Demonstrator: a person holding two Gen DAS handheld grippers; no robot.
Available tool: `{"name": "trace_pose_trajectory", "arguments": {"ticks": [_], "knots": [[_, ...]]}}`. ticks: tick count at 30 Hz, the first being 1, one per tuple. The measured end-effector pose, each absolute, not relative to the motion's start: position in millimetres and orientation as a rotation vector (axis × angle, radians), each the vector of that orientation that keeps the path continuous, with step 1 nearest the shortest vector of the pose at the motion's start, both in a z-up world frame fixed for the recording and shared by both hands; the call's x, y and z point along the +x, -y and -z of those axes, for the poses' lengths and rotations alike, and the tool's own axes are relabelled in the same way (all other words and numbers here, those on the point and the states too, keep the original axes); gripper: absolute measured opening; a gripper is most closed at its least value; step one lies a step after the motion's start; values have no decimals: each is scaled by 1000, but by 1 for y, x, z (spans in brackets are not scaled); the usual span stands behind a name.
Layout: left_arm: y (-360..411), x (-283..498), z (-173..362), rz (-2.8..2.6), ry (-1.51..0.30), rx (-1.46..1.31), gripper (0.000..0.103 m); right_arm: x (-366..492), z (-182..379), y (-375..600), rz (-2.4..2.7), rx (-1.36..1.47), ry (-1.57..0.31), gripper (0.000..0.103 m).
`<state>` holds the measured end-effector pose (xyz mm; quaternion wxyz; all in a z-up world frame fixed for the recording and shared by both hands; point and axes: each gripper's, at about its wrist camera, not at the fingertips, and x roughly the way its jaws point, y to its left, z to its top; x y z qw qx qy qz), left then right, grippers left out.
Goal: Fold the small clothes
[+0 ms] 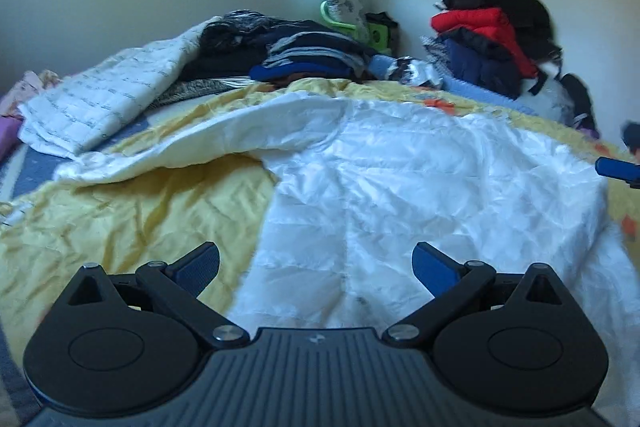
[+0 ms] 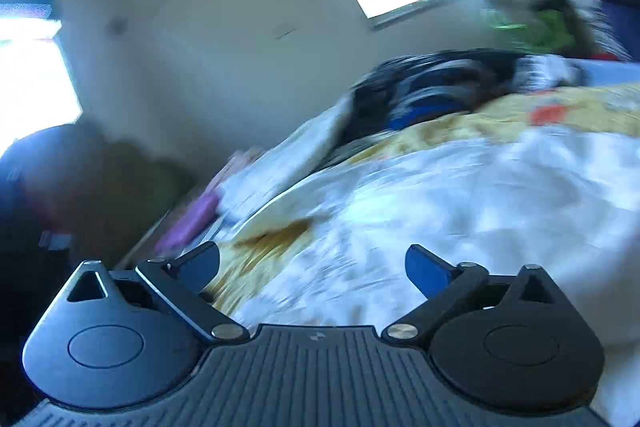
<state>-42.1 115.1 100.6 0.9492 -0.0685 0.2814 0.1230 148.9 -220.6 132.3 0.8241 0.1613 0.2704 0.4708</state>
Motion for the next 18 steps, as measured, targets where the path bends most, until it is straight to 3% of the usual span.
{"name": "trace_pose_trajectory", "arguments": {"ticks": [8,15,18], "knots": [[-73,-18,-98,-95,-565,-106,103,240,-88,252,-731,542,-781,102],[-91,2,-65,-148,-732,-201,103,229,-78,193,-800,295,-840,102],[-104,5,-52,-50,-781,-390,103,225,-84,179,-862,277,-860,102]]}}
